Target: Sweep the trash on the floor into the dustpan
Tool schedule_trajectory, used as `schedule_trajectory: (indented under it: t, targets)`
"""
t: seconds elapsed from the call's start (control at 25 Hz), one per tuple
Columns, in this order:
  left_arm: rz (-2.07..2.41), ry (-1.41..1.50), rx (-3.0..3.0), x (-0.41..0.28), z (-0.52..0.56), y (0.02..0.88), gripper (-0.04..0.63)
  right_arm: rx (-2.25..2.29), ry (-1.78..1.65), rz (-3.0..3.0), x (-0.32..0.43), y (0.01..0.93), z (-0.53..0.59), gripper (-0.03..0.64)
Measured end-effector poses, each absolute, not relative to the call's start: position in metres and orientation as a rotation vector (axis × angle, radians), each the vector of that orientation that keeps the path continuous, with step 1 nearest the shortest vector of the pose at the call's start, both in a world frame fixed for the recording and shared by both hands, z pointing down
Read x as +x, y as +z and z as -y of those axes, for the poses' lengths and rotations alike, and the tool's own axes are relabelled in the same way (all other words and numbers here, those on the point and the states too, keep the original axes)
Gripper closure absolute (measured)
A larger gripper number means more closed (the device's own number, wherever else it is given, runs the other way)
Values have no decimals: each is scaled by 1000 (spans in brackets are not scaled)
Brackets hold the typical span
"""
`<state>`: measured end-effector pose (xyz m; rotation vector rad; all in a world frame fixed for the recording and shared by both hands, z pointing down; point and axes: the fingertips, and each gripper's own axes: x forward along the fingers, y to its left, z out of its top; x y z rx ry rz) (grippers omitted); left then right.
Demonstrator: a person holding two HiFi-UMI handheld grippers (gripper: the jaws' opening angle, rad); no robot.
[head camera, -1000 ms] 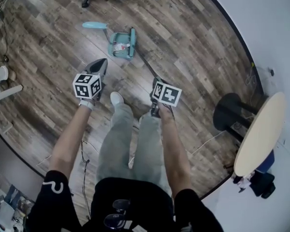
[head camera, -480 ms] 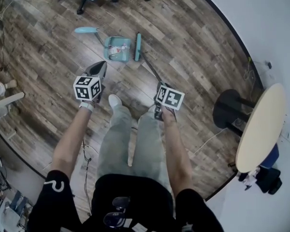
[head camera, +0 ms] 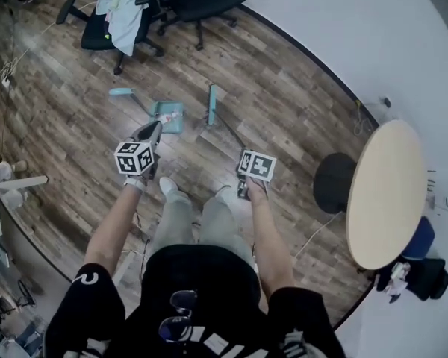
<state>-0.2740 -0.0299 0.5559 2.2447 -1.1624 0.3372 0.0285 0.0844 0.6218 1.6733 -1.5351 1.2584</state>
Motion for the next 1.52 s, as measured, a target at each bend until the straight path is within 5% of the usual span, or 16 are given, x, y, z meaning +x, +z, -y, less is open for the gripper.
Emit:
schedule_trajectory:
  t: [0.32,0.76,1.52]
  targets:
    - [1245,262,2289,-202,5,460,601,1754,1290,1575,130,555,-120,532]
    - [1201,288,2338,-103,-12,437,601,1776,1247,1607,212,530,-133,532]
    - [1152,310,2392,-97,-18,422,601,1846,1241,1564,234,516,-152,532]
